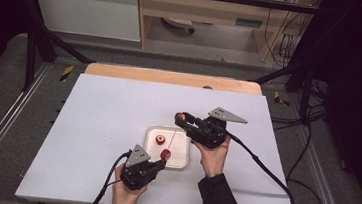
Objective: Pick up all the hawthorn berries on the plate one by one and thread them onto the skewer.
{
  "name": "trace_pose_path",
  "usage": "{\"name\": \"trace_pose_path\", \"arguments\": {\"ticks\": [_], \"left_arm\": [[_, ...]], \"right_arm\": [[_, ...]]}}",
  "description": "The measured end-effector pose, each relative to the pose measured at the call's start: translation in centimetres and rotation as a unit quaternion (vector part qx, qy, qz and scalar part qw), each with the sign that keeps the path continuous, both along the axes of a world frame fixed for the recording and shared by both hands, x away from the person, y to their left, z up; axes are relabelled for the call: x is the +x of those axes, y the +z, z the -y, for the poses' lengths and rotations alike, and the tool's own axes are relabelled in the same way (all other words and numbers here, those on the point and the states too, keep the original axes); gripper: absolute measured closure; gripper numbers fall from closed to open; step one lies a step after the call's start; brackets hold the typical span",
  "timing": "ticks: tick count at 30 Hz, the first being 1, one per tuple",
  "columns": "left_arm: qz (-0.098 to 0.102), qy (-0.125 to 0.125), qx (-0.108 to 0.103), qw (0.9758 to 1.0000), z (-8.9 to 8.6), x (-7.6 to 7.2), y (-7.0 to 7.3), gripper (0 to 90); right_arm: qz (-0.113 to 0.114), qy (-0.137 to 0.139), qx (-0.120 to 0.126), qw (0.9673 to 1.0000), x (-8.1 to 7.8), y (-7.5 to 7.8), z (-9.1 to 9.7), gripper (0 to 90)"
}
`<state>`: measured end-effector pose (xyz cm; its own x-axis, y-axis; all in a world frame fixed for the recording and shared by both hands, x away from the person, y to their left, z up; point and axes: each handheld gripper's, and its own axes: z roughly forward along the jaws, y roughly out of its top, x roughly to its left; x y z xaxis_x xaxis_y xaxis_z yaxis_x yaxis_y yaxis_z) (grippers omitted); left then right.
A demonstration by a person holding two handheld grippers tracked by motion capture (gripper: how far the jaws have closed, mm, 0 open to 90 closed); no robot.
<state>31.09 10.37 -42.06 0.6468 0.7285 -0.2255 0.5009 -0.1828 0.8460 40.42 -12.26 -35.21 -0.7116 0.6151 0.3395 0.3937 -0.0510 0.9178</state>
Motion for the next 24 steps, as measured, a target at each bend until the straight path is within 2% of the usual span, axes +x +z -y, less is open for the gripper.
{"name": "trace_pose_path", "arguments": {"ticks": [6,14,24], "left_arm": [[-0.004,0.007,-0.010,0.9999,0.26,0.11,0.40,88.5],[-0.005,0.015,-0.013,0.9998,0.11,0.20,0.43,88.5],[-0.011,0.019,-0.015,0.9996,0.06,0.35,0.25,88.5]], "right_arm": [[0.014,-0.002,0.015,0.9998,-0.67,-0.35,-0.43,61.4],[0.007,-0.002,0.030,0.9995,-0.78,-0.76,-0.67,61.4],[0.004,0.001,0.033,0.9994,-0.79,-0.94,-0.70,61.4]]}}
